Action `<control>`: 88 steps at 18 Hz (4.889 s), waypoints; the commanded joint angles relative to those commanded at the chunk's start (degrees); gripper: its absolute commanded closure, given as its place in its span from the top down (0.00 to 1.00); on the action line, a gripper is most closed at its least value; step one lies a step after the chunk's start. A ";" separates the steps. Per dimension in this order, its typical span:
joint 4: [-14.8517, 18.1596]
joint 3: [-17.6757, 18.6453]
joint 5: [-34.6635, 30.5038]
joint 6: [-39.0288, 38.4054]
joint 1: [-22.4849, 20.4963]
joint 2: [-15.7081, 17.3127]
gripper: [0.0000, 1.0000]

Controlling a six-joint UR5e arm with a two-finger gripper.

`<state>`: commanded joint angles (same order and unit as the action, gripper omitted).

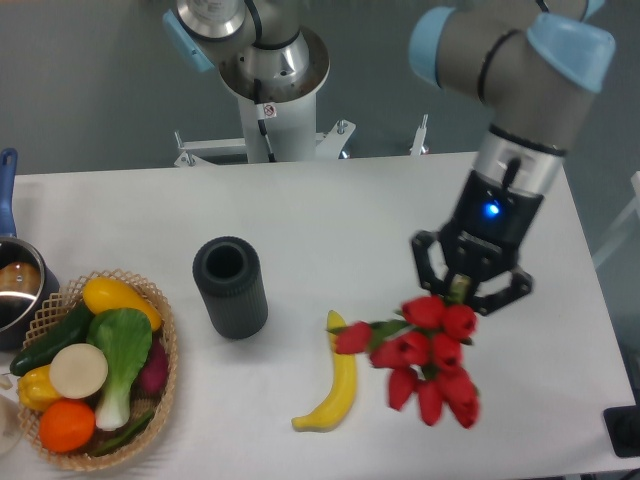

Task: Insert the flowers into the vase
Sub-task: 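Carry the red tulip bunch in the gripper toward the black vase, then position the tulip stems above the vase opening and lower them in, then push the tulip stems deeper into the black vase, then open the gripper and lift it away from the tulips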

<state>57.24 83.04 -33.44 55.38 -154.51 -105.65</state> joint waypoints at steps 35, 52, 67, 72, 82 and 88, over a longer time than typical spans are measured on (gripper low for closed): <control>-5.38 28.67 35.64 8.15 0.26 7.30 0.06; -5.91 38.87 31.78 21.34 3.60 5.37 0.47; -5.82 38.52 24.56 21.34 0.53 5.81 1.00; -5.65 37.46 24.30 20.47 -6.23 10.63 1.00; -5.20 32.29 11.12 8.62 -11.51 14.86 1.00; -5.73 22.45 -7.30 7.90 -12.75 7.58 1.00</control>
<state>51.50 105.49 -40.74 63.28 -167.26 -98.07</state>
